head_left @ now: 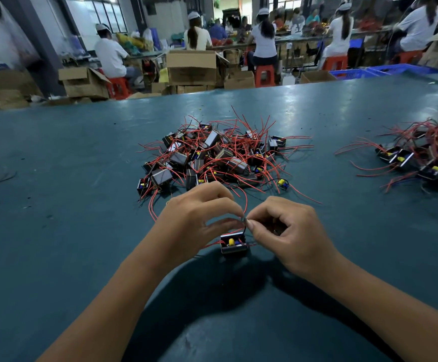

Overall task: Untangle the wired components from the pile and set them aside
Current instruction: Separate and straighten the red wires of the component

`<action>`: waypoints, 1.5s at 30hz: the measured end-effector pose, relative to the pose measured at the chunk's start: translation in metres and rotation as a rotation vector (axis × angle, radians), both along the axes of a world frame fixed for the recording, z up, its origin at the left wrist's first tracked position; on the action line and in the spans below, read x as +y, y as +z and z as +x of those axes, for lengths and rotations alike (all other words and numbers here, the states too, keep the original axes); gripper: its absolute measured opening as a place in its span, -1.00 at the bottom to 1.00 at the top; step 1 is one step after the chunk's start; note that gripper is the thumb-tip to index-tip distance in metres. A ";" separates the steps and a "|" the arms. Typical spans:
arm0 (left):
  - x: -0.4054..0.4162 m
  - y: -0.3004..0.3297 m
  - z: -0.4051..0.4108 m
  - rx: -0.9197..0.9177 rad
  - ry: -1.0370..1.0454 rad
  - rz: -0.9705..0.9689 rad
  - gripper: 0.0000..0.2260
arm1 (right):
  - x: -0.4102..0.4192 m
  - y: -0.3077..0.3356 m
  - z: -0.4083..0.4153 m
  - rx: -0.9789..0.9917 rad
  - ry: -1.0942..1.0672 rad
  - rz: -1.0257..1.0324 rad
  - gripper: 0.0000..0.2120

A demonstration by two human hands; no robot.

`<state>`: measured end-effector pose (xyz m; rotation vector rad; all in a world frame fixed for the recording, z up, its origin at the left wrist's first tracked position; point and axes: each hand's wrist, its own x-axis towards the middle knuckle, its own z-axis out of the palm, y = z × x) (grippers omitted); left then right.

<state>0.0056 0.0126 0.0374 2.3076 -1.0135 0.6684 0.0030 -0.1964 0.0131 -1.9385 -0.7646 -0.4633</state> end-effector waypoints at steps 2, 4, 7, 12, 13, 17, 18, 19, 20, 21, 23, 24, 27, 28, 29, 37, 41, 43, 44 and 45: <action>0.000 0.000 0.001 -0.008 -0.003 0.003 -0.89 | 0.000 0.000 0.000 -0.007 0.002 -0.005 -0.96; 0.000 -0.001 0.001 -0.009 -0.002 0.012 -0.91 | 0.000 0.000 -0.001 -0.014 0.002 -0.010 -0.95; -0.001 -0.002 0.000 0.012 -0.002 0.036 -0.93 | 0.000 0.000 -0.002 -0.034 0.006 -0.025 -0.94; -0.003 0.000 0.000 0.083 -0.035 0.031 -0.88 | 0.001 0.002 -0.001 -0.065 0.013 -0.056 -0.95; -0.003 0.000 -0.001 0.098 -0.036 0.028 -0.87 | 0.000 0.002 -0.001 -0.067 0.012 -0.058 -0.95; -0.004 0.000 -0.003 0.115 -0.019 0.025 -0.87 | 0.000 0.000 -0.001 -0.046 0.013 -0.048 -0.94; -0.004 0.001 -0.003 0.121 -0.018 0.026 -0.87 | 0.000 0.000 -0.002 -0.046 0.013 -0.049 -0.94; -0.004 0.002 -0.003 0.130 -0.020 0.029 -0.88 | 0.001 0.001 -0.002 -0.049 0.014 -0.052 -0.94; -0.003 0.002 -0.003 0.145 -0.025 0.031 -0.89 | 0.002 0.001 -0.002 -0.056 0.015 -0.054 -0.95; -0.004 0.003 -0.003 0.167 -0.032 0.031 -0.91 | 0.002 0.002 -0.002 -0.066 0.016 -0.056 -0.95; -0.004 0.002 -0.004 0.243 -0.038 0.012 -0.93 | 0.001 0.001 -0.001 -0.086 0.020 -0.061 -0.96; -0.005 0.001 -0.006 0.304 -0.037 -0.013 -0.93 | 0.001 0.000 -0.001 -0.094 0.019 -0.062 -0.97; -0.008 0.000 -0.010 0.548 -0.048 -0.128 -0.88 | 0.001 -0.001 -0.002 -0.114 0.001 -0.074 -0.97; -0.009 0.001 -0.010 0.630 -0.054 -0.172 -0.86 | 0.001 -0.001 -0.002 -0.118 -0.004 -0.081 -0.97; -0.010 0.002 -0.011 0.704 -0.060 -0.219 -0.84 | 0.001 -0.001 -0.002 -0.123 -0.007 -0.089 -0.97; -0.020 -0.002 -0.013 1.197 -0.001 -0.607 -0.78 | 0.004 -0.001 -0.007 -0.185 -0.011 -0.124 -0.96; -0.022 -0.004 -0.009 1.139 0.007 -0.619 -0.75 | 0.006 0.001 -0.005 -0.149 -0.052 -0.081 -0.95; -0.021 -0.004 -0.008 1.069 -0.009 -0.591 -0.82 | 0.006 0.001 -0.004 -0.083 -0.089 -0.004 -0.94; -0.020 -0.005 -0.008 1.038 -0.016 -0.558 -0.89 | 0.006 0.001 -0.003 -0.045 -0.107 0.031 -0.94; -0.019 -0.006 -0.008 1.016 -0.027 -0.526 -0.92 | 0.006 0.001 -0.003 -0.011 -0.122 0.056 -0.94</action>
